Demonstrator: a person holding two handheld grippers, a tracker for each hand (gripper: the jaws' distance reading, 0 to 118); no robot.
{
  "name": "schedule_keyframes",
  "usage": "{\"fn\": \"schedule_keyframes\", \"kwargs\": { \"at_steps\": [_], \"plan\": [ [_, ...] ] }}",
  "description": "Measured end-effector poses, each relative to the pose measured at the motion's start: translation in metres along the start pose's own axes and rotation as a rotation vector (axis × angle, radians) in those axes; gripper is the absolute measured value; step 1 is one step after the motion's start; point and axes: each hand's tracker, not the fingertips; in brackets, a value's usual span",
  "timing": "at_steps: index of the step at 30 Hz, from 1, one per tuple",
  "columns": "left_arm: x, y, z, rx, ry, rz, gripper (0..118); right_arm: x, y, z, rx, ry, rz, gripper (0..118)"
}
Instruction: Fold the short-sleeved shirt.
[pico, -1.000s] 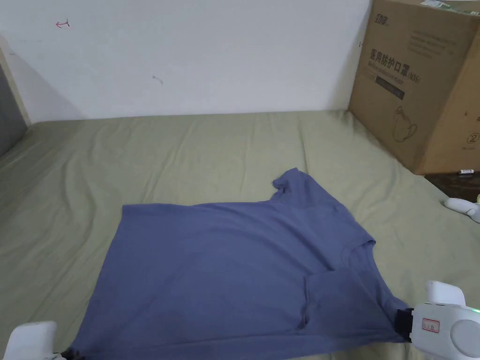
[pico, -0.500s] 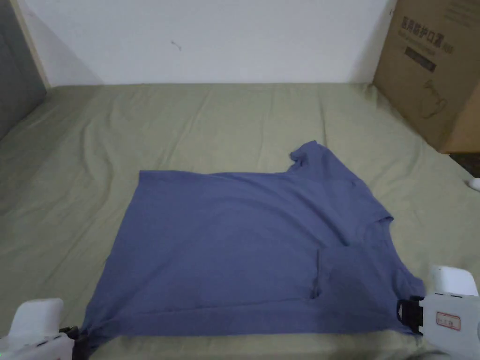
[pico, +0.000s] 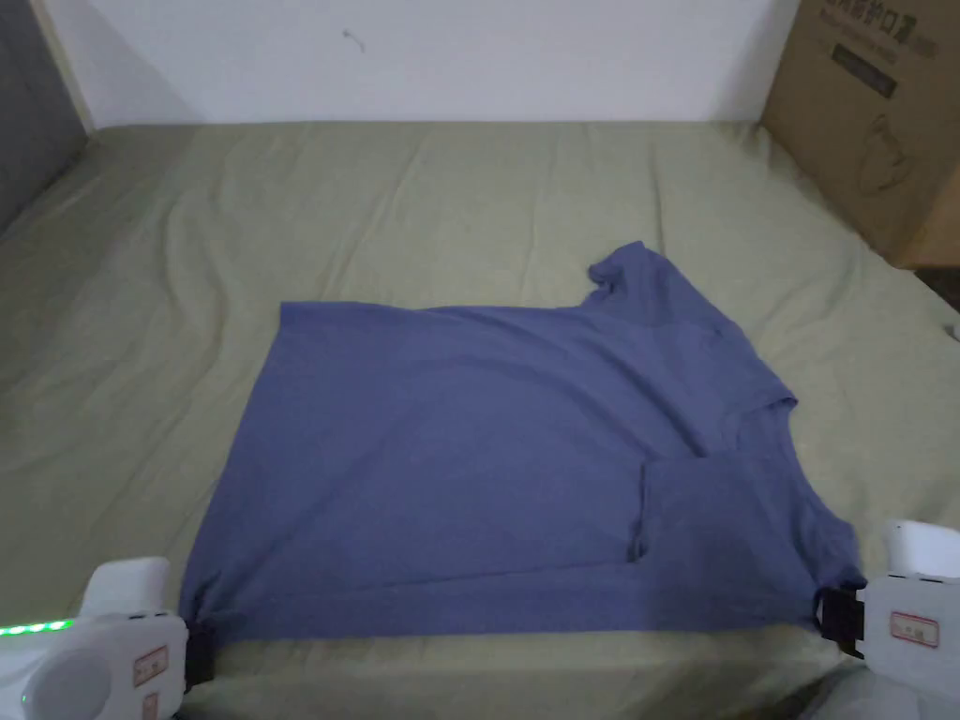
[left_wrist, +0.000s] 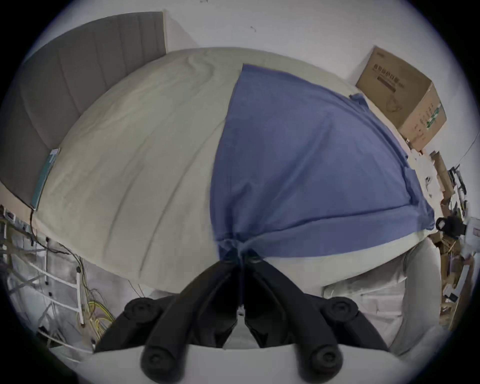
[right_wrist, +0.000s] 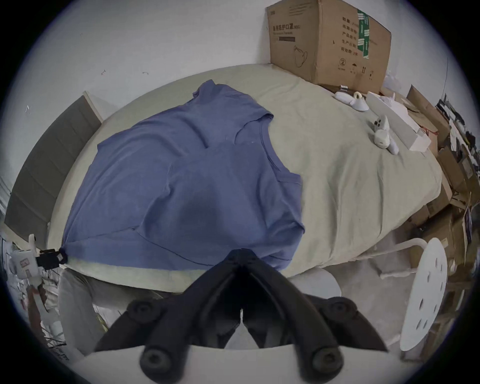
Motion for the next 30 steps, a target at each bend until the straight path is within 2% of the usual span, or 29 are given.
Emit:
{"fn": "schedule_keyframes", "kwargs": {
  "at_steps": [2,4,5,8,9,12,13,14,15,17,18,20,21,23,30],
  "plan": [
    [0.006,0.003,0.008,0.010,0.024,-0.043,2,0.003,-0.002,0.002,-0.004,-0.003,-0.005,0],
    [0.002,0.006,0.010,0.012,0.010,-0.031,2,0.005,-0.002,0.003,0.013,0.001,0.006,0],
    [0.001,0.005,0.011,0.008,0.008,-0.025,2,0.006,0.000,0.003,0.024,0.000,0.011,5],
    [0.001,0.003,0.013,0.005,0.001,-0.011,2,0.007,0.010,0.003,0.034,-0.011,0.028,67],
    [0.003,0.002,0.012,0.005,0.002,-0.013,2,0.008,0.016,0.001,0.038,-0.011,0.036,67],
    [0.004,0.003,0.013,0.002,0.013,-0.027,2,0.016,0.029,-0.018,-0.005,-0.027,0.049,66],
    [0.005,0.003,0.012,0.000,0.014,-0.029,2,0.021,0.030,-0.027,-0.060,-0.028,0.016,60],
    [0.005,0.003,0.012,-0.003,0.014,-0.030,2,0.026,0.029,-0.035,-0.089,-0.010,-0.012,19],
    [0.003,0.003,0.013,-0.004,0.011,-0.026,2,0.028,0.025,-0.039,-0.096,-0.014,-0.029,1],
    [0.003,0.003,0.016,-0.006,0.008,-0.017,2,0.029,0.021,-0.039,-0.089,0.008,-0.058,1],
    [0.003,0.003,0.019,0.000,0.009,-0.013,2,0.030,0.018,-0.036,-0.092,0.024,-0.051,1],
    [0.004,0.005,0.024,0.002,0.007,-0.010,2,0.024,0.022,-0.029,-0.040,-0.025,-0.020,1],
    [0.007,0.009,0.028,0.004,0.009,-0.014,2,0.023,0.028,-0.025,-0.040,-0.014,-0.015,1],
    [0.008,0.014,0.036,0.020,0.006,-0.012,2,0.020,0.034,-0.014,-0.012,-0.004,-0.029,1],
    [0.020,0.075,0.053,0.115,-0.009,-0.022,2,0.011,0.098,0.003,0.090,0.036,-0.041,1]
  ]
}}
